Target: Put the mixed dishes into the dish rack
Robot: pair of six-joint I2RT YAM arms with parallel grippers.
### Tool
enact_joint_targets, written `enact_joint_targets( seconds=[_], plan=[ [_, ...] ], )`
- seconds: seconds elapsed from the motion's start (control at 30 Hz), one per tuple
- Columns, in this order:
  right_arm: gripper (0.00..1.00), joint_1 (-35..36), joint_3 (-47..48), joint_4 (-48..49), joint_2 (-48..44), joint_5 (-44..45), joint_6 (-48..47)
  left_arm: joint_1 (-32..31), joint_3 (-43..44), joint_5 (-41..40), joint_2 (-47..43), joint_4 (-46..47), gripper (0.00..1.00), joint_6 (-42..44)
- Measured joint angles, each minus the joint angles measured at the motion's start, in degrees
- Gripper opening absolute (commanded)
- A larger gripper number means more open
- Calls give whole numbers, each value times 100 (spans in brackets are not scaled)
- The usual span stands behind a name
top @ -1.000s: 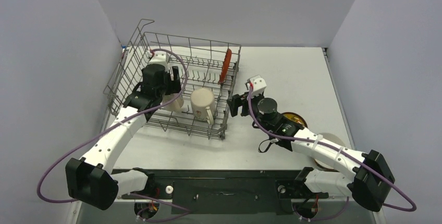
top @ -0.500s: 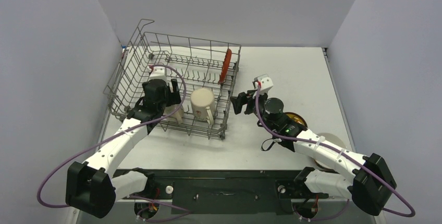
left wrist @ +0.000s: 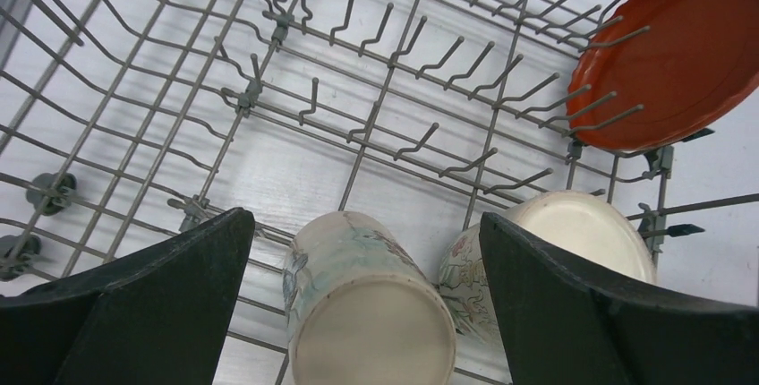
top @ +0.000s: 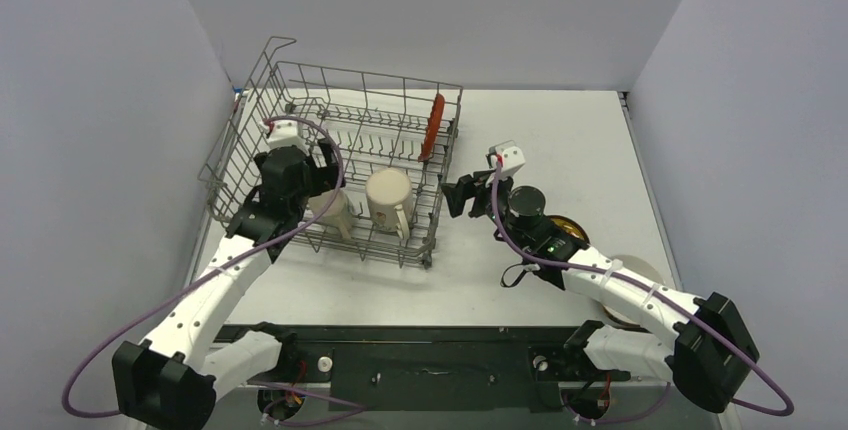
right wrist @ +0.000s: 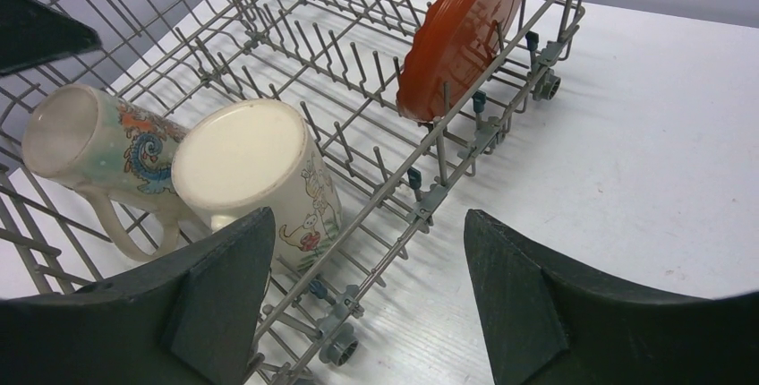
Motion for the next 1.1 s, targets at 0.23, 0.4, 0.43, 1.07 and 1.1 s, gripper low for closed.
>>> enact_joint_targets(
  seconds=[0.23, 0.4, 0.43, 1.07, 1.1],
  plan=[
    [72, -31, 0, 7, 136, -39, 2, 0, 680, -103, -490, -553, 96, 179],
    [72, -42, 76, -330, 210, 2, 87, 15, 953, 389, -809, -710, 97, 457],
    [72, -59, 81, -382, 208, 26, 125, 17, 964, 654, -850, -713, 97, 531],
    [72, -1963, -470, -3652, -1792, 2203, 2573, -315, 455, 2518, -1285, -468, 97, 1143],
    [72, -2079, -470, -3801, -1790, 2319, 2645, -378, 448, 2380, -1318, -474, 96, 1176]
  ],
)
